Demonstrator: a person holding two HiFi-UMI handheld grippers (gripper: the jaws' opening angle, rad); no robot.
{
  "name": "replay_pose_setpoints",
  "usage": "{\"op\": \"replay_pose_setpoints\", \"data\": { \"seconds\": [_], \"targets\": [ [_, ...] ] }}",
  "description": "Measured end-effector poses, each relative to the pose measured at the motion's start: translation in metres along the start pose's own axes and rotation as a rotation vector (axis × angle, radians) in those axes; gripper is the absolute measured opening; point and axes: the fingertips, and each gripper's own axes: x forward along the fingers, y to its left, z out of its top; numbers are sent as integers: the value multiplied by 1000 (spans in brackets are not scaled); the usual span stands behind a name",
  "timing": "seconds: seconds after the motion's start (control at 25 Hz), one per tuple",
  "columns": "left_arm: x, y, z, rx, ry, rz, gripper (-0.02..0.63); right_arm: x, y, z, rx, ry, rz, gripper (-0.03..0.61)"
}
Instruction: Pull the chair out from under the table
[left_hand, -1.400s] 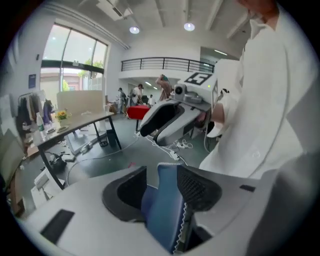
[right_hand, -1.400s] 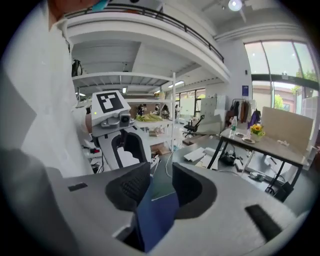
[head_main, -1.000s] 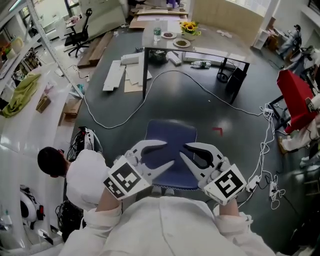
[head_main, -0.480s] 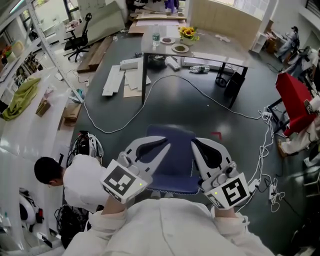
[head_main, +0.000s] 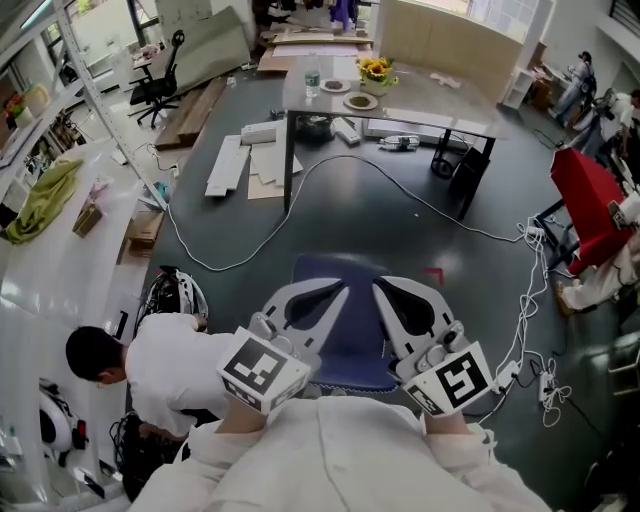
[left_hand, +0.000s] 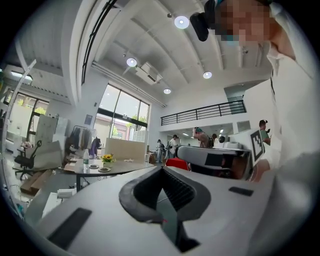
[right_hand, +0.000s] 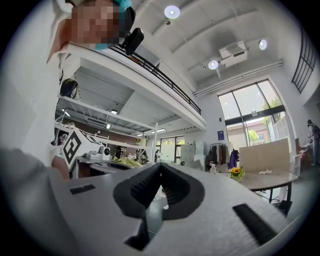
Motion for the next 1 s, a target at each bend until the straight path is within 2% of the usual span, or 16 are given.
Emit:
{"op": "replay_pose_setpoints", "data": {
  "seconds": [0.32, 0.6, 1.0],
  "targets": [
    [6, 6, -2, -29, 7, 11, 15, 1, -6, -8, 6, 23, -9, 2],
    [5, 6, -6, -23, 27, 16, 14, 3, -6, -12, 23, 38, -15, 2],
    [11, 4, -14, -33, 54, 22, 15, 3, 0, -29, 67, 81, 37, 2]
  ]
}}
